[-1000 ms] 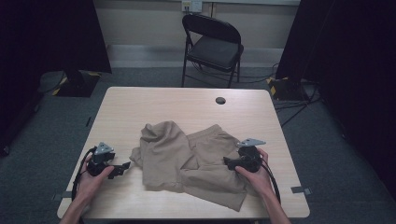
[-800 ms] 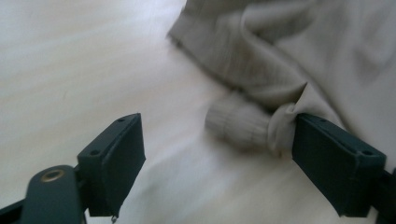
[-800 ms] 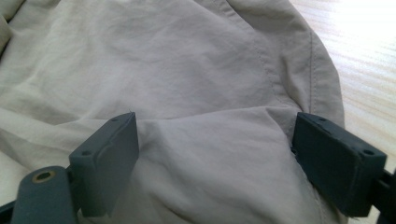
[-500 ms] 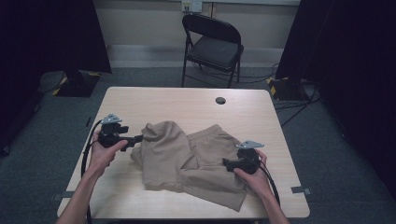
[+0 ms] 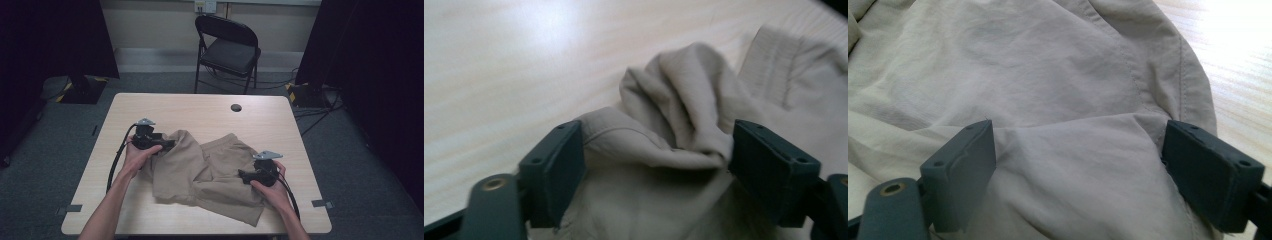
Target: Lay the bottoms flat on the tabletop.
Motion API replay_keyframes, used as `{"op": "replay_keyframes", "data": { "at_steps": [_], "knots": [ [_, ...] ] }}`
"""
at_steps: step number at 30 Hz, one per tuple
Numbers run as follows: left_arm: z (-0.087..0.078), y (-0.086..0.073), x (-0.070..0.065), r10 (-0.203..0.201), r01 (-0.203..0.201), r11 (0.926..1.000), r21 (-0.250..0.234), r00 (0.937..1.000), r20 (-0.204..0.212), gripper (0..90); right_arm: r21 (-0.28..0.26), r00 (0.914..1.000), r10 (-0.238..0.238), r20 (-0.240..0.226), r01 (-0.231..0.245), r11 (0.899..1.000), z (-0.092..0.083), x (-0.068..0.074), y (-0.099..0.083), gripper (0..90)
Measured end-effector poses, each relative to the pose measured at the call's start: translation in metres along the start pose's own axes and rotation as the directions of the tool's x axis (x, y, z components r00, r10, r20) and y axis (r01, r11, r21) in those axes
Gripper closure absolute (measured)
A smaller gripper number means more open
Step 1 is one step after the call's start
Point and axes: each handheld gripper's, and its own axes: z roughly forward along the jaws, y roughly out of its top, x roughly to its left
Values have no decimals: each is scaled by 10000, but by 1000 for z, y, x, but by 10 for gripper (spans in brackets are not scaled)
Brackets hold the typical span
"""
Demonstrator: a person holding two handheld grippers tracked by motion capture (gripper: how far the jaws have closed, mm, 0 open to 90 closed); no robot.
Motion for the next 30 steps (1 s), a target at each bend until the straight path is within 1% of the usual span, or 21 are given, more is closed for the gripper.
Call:
{"op": "replay_keyframes", "data": {
  "at_steps": [1,3,5,6,7,8,10,11,13,14,15,16,19,20,23,24,25,27,28,29,30],
  "knots": [
    [4,-2,-1,-93,93,9999,107,10000,-29,202,-1,10000,0,0,0,10000,0,0,0,139],
    [10,-6,-1,-90,90,9995,315,10000,-3,206,-1,10000,-2,-1,2,10000,0,0,0,139],
    [12,-9,-2,78,-68,9985,549,9998,-171,239,-5,10000,0,-7,0,10000,0,0,0,139],
    [13,-10,-3,109,-100,9986,526,9998,-186,268,-1,10000,-2,-5,2,10000,0,0,0,139],
    [12,-10,-4,171,-175,9986,492,9998,90,330,-7,10000,-2,-11,2,10000,0,0,0,139],
    [12,-10,-5,307,-317,9982,514,9993,199,428,0,10000,-4,-5,4,10000,0,0,0,139],
    [11,-10,-6,479,-493,9973,545,9985,261,579,-8,10000,-5,-13,5,10000,0,0,0,139],
    [10,-10,-6,390,-403,9983,419,9987,315,650,-8,10000,-4,-13,4,10000,0,0,0,139],
    [6,-11,-6,292,-303,9991,291,9989,361,730,-9,10000,-4,-11,4,10000,0,0,0,139],
    [3,-11,-7,249,-257,9995,160,9985,498,748,-8,10000,-1,-12,1,10000,0,0,0,139],
    [-1,-12,-9,329,-336,9994,108,9977,598,764,-9,10000,0,-10,0,10000,0,0,0,139],
    [-5,-11,-11,406,-406,9992,-11,9975,586,771,-9,10000,-3,-10,3,10000,0,0,0,139],
    [-25,-8,-17,463,-397,9970,-672,9938,1008,782,-11,10000,-5,-11,5,10000,0,0,0,139],
    [-32,-8,-20,575,-474,9951,-870,9914,1179,782,-11,10000,-5,-11,5,10000,0,0,0,139],
    [-55,-8,-32,1083,-908,9874,-1299,9850,1346,782,-9,10000,1,-10,-1,10000,0,0,0,139],
    [-63,-9,-36,1098,-867,9851,-1486,9817,1556,782,-8,10000,-1,-8,1,10000,0,0,0,139],
    [-70,-11,-40,1236,-953,9815,-1661,9778,1692,783,-9,10000,2,-8,-2,10000,0,0,0,139],
    [-82,-16,-49,1588,-1274,9759,-1774,9716,1754,783,-8,10000,-1,-8,1,10000,0,0,0,139],
    [-86,-21,-53,1668,-1338,9747,-1790,9687,1839,784,-10,10000,-2,-8,2,10000,0,0,0,139],
    [-89,-27,-57,1796,-1477,9742,-1708,9653,1896,785,-11,10000,-1,-8,1,10000,0,0,0,139],
    [-90,-34,-59,1811,-1506,9758,-1585,9630,1998,784,-11,10000,-1,-9,1,10000,0,0,0,139]
  ]
}}
